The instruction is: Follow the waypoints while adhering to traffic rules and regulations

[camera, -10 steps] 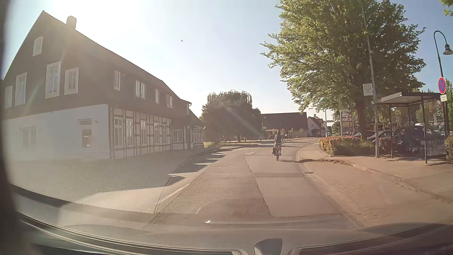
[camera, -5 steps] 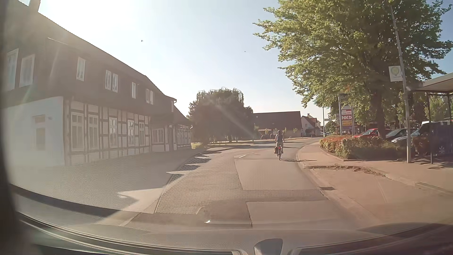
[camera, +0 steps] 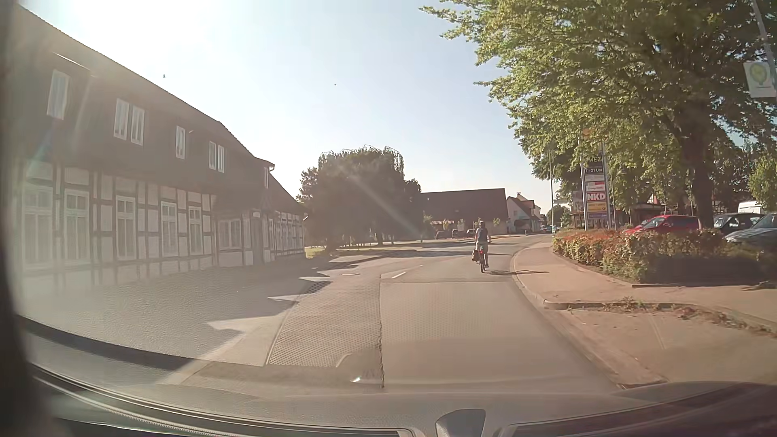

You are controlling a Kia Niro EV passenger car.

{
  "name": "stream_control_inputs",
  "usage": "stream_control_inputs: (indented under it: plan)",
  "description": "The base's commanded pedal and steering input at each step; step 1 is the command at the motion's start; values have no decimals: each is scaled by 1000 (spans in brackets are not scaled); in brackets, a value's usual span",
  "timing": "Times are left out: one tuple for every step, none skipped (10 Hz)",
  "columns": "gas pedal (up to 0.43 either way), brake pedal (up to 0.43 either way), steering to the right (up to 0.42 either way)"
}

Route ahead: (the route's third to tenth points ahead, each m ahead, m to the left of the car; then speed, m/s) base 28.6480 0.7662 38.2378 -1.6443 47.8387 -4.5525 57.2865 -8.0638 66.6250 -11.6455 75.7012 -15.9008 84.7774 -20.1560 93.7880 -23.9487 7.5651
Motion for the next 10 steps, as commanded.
stream_control_inputs:
  plan:
    - [0, 6, 30]
    - [0, 0, 31]
    - [0, 6, 31]
    - [0, 6, 30]
    - [0, 6, 30]
    - [0, 6, 31]
    - [0, 6, 31]
    - [0, 6, 31]
    - [0, 6, 33]
    - [0, 6, 33]
